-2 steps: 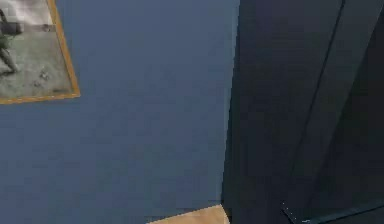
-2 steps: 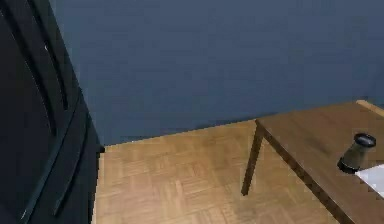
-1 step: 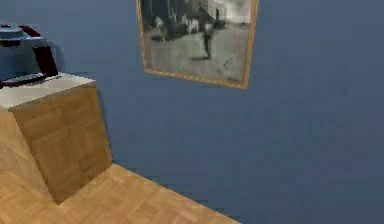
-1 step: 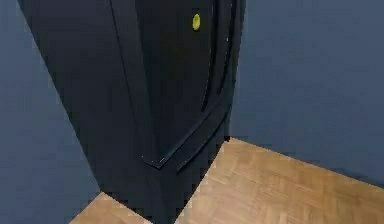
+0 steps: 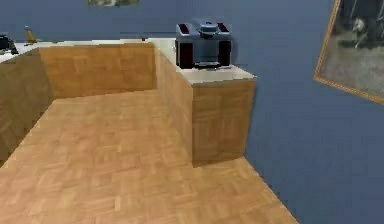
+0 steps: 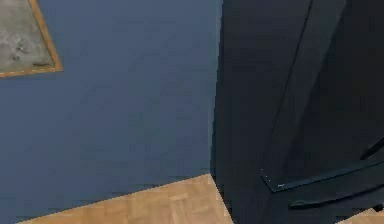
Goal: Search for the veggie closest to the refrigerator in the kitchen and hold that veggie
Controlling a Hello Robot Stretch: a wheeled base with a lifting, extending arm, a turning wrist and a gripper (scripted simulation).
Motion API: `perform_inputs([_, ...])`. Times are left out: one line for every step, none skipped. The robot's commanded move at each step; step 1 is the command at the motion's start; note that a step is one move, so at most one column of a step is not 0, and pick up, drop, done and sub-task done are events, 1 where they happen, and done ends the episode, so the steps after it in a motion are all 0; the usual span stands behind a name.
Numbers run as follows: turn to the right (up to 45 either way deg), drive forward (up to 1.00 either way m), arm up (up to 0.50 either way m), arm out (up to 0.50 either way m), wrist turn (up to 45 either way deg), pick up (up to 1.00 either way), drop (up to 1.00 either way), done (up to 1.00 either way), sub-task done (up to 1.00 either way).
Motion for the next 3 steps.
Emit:
perform_inputs([-33.0,0.00,0.00,0.00,0.0,0.00,0.00,0.00,0.00])
perform_inputs([0.0,1.00,0.00,0.00,0.0,0.00,0.00,0.00,0.00])
perform_inputs([-3.0,0.00,0.00,0.00,0.0,0.00,0.00,0.00,0.00])
